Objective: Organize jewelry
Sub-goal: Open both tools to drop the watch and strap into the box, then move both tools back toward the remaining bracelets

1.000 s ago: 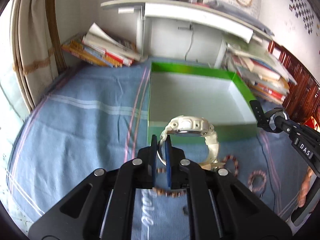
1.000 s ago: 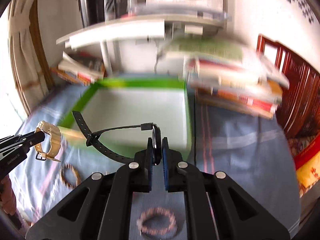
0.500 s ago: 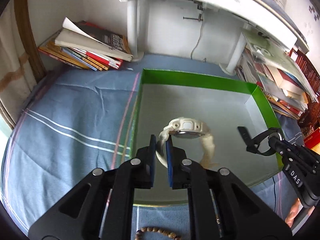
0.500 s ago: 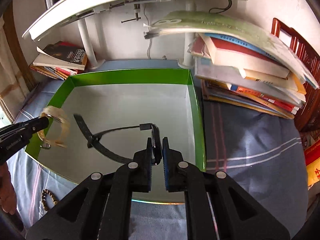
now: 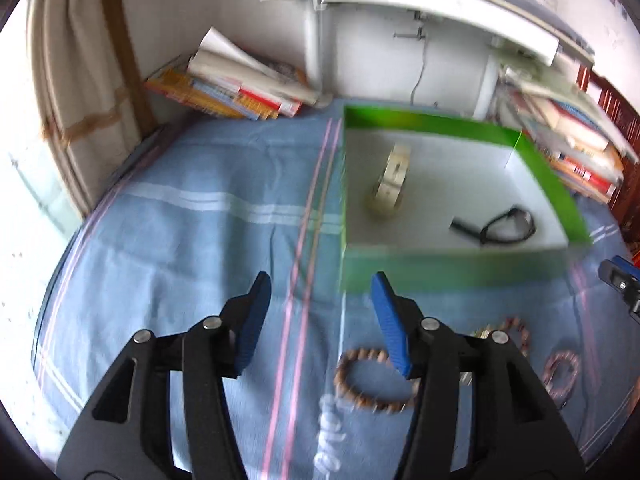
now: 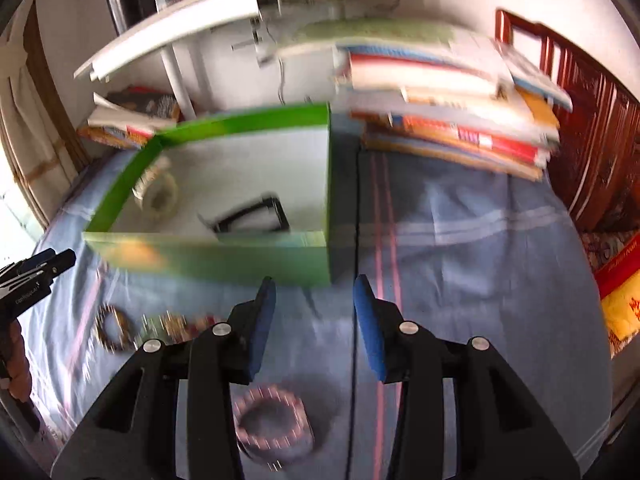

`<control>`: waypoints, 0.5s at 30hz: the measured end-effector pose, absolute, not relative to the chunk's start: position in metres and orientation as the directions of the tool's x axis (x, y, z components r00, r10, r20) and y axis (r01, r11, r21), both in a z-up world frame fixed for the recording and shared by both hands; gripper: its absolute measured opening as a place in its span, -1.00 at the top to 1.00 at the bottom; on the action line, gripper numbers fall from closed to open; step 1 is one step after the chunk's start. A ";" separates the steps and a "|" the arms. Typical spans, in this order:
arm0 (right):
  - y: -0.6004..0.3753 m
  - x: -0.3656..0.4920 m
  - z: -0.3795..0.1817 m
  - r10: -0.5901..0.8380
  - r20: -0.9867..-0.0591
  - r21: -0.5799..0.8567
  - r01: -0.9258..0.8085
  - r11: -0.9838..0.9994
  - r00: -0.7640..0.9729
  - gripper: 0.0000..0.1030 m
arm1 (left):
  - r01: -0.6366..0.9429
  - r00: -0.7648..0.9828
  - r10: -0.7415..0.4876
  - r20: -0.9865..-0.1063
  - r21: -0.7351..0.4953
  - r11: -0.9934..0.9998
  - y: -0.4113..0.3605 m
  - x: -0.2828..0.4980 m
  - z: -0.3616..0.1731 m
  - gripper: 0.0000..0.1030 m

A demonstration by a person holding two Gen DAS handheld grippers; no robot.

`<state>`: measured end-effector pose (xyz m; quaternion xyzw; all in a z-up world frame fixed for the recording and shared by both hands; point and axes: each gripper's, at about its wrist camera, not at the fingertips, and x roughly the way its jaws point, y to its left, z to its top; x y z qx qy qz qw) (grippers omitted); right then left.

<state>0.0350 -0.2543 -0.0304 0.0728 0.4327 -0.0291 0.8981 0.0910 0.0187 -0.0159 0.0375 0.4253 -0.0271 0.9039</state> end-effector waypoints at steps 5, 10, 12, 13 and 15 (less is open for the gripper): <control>-0.251 0.012 -0.061 -0.001 -0.847 0.053 0.086 0.995 0.531 0.20 | 0.108 0.566 -0.005 -0.825 0.069 0.992 0.020 0.069 -0.052 -0.13; -0.236 -0.002 -0.068 0.001 -0.860 0.005 0.006 1.000 0.510 0.17 | 0.126 0.528 -0.005 -0.849 0.072 0.989 0.019 0.063 -0.071 -0.13; -0.230 -0.005 -0.066 0.017 -0.859 0.007 -0.021 1.000 0.511 0.17 | 0.125 0.518 -0.010 -0.855 0.064 0.990 0.019 0.064 -0.075 -0.15; -0.229 -0.007 -0.065 0.028 -0.858 0.013 -0.033 0.999 0.513 0.17 | 0.125 0.516 -0.011 -0.857 0.062 0.990 0.020 0.064 -0.076 -0.16; -0.225 -0.007 -0.065 0.055 -0.859 0.027 -0.061 0.998 0.509 0.17 | 0.125 0.520 -0.011 -0.854 0.064 0.990 0.021 0.063 -0.077 -0.24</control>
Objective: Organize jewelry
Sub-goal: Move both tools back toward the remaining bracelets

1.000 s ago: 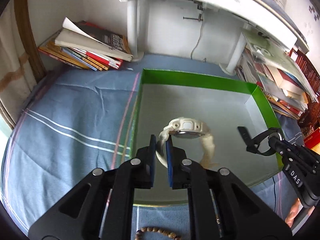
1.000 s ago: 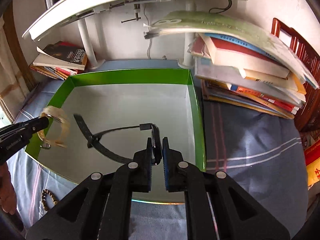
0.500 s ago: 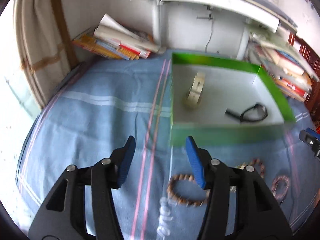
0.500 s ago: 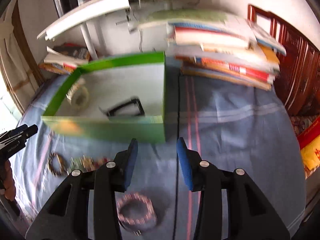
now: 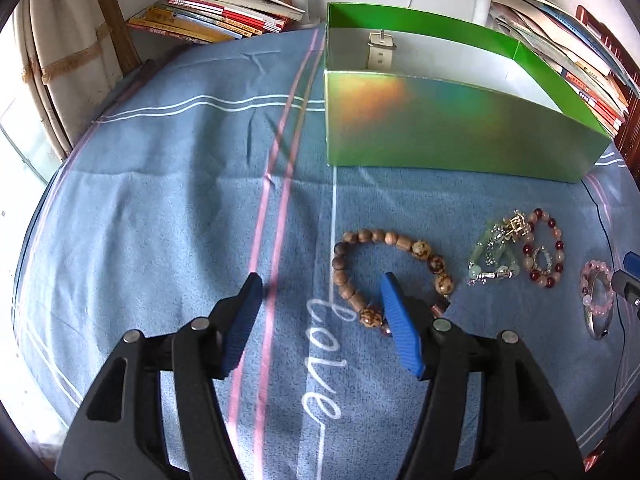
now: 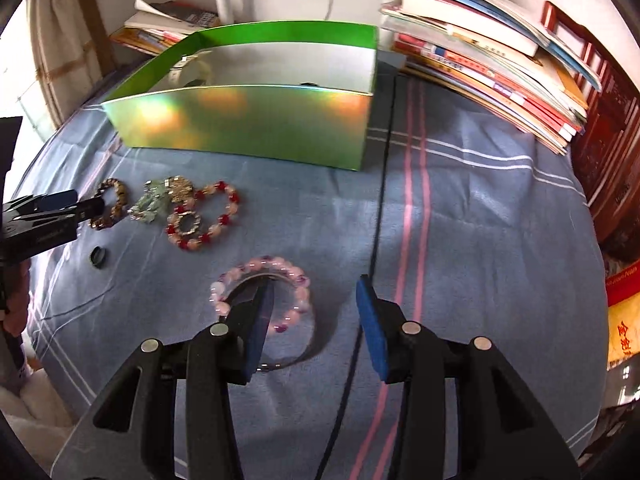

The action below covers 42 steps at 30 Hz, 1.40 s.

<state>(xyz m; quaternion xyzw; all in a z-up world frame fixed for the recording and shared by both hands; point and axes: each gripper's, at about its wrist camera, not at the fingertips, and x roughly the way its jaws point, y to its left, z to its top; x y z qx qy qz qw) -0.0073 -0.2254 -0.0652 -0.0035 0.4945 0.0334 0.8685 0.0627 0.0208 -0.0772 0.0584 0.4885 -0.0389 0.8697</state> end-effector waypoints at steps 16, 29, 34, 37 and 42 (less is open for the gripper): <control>-0.209 0.012 -0.041 0.174 -0.809 0.155 -0.083 0.984 0.561 0.84 | 0.145 0.526 -0.021 -0.850 0.065 0.987 0.012 0.053 -0.077 -0.25; -0.182 0.032 -0.039 0.191 -0.800 0.166 -0.097 0.981 0.569 0.84 | 0.142 0.523 -0.036 -0.851 0.046 0.989 0.015 0.055 -0.078 -0.31; -0.191 0.032 -0.054 0.135 -0.825 0.132 -0.045 0.990 0.549 0.53 | 0.142 0.524 -0.033 -0.851 0.049 0.989 0.015 0.054 -0.078 -0.31; -0.191 0.033 -0.059 0.140 -0.826 0.140 -0.041 0.989 0.546 0.29 | 0.142 0.524 -0.034 -0.851 0.048 0.989 0.015 0.054 -0.078 -0.32; -0.183 0.041 -0.070 0.143 -0.838 0.142 -0.044 0.989 0.526 0.25 | 0.142 0.524 -0.035 -0.851 0.047 0.989 0.015 0.054 -0.078 -0.33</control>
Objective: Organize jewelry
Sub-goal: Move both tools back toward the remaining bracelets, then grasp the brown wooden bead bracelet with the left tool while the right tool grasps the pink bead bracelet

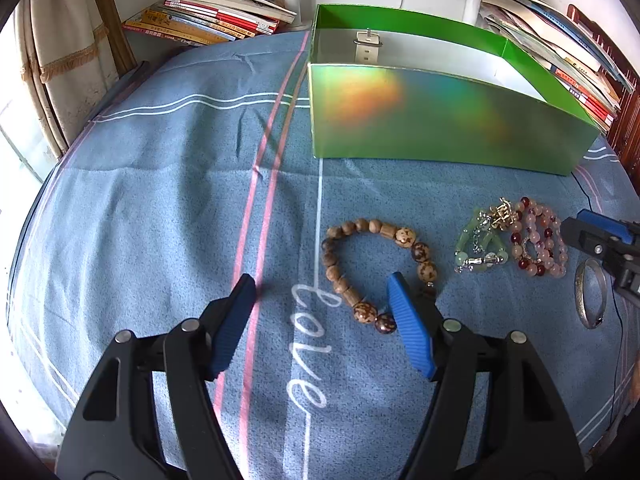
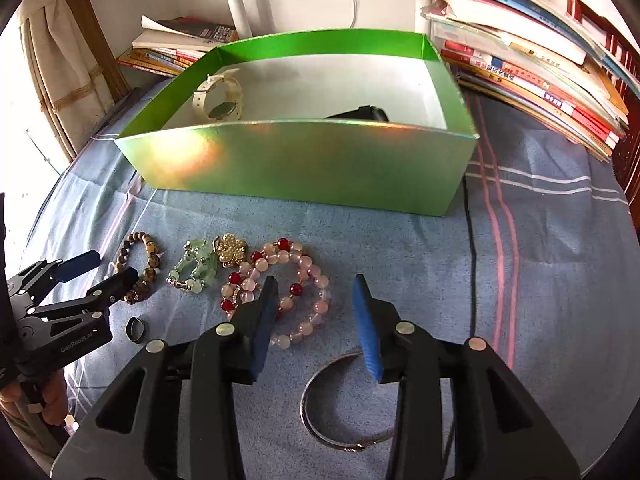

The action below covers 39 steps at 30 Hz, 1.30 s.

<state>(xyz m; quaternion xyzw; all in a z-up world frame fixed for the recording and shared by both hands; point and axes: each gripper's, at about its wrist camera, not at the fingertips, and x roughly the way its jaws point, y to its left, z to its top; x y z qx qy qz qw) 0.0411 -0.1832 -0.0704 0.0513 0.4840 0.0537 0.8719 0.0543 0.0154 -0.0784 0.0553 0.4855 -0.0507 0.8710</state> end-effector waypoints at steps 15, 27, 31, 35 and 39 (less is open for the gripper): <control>-0.204 0.042 -0.081 0.012 -0.854 0.052 0.063 0.997 0.521 0.25 | 0.135 0.524 -0.036 -0.851 0.042 0.990 0.017 0.054 -0.080 -0.41; -0.201 0.041 -0.081 0.044 -0.846 0.074 0.036 0.997 0.531 0.69 | 0.136 0.520 -0.043 -0.853 0.034 0.990 0.017 0.055 -0.081 -0.39; -0.203 0.042 -0.081 0.051 -0.844 0.085 0.038 0.996 0.534 0.69 | 0.162 0.520 -0.066 -0.852 0.023 0.986 0.014 0.054 -0.080 -0.14; -0.204 0.042 -0.081 0.056 -0.844 0.091 0.039 0.995 0.534 0.69 | 0.193 0.518 -0.087 -0.851 0.017 0.981 0.009 0.052 -0.077 0.30; -0.206 0.042 -0.082 0.061 -0.843 0.098 0.041 0.994 0.535 0.68 | 0.191 0.511 -0.093 -0.855 0.008 0.982 0.009 0.052 -0.077 0.30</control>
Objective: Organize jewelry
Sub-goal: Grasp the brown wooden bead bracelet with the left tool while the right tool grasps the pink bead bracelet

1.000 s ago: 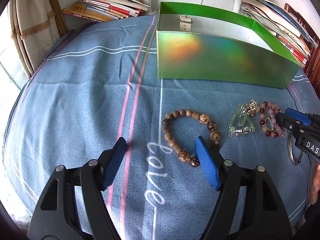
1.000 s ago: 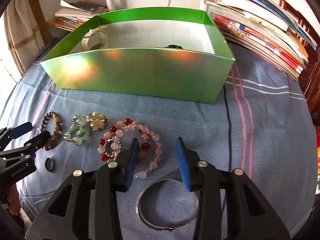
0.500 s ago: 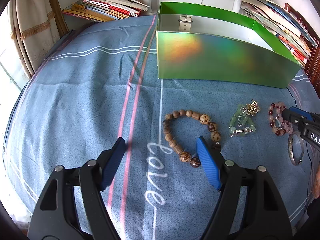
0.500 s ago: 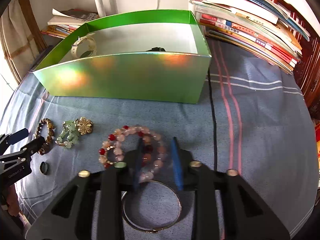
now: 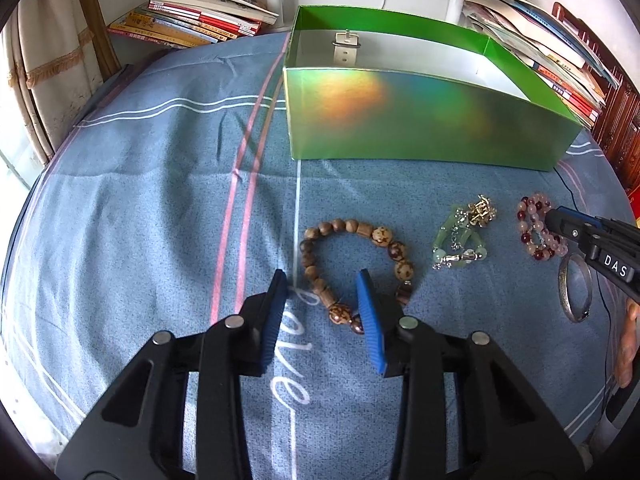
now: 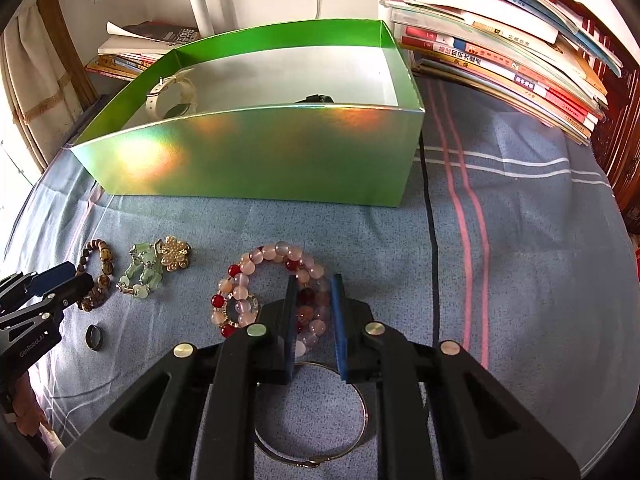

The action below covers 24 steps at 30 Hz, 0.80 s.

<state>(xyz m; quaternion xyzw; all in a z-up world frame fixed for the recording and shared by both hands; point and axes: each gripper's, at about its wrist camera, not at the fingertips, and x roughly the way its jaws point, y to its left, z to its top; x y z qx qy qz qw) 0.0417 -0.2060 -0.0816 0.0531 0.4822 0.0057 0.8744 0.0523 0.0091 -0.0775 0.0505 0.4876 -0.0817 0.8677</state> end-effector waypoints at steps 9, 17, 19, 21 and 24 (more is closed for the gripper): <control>-0.210 0.042 -0.081 0.063 -0.838 0.113 0.060 0.992 0.541 0.60 | 0.196 0.510 -0.092 -0.855 0.011 0.981 0.008 0.052 -0.079 0.04; -0.211 0.041 -0.081 0.058 -0.838 0.113 0.068 0.991 0.543 0.60 | 0.197 0.514 -0.091 -0.853 0.014 0.980 0.007 0.051 -0.079 0.05; -0.212 0.041 -0.082 0.054 -0.837 0.109 0.069 0.992 0.544 0.60 | 0.210 0.519 -0.097 -0.849 0.017 0.978 0.007 0.050 -0.079 0.14; -0.209 0.040 -0.082 0.033 -0.837 0.083 0.067 0.994 0.546 0.60 | 0.220 0.523 -0.102 -0.846 0.019 0.975 0.006 0.048 -0.079 0.26; -0.206 0.039 -0.082 0.024 -0.837 0.064 0.054 0.996 0.547 0.69 | 0.225 0.525 -0.106 -0.844 0.018 0.974 0.006 0.047 -0.078 0.71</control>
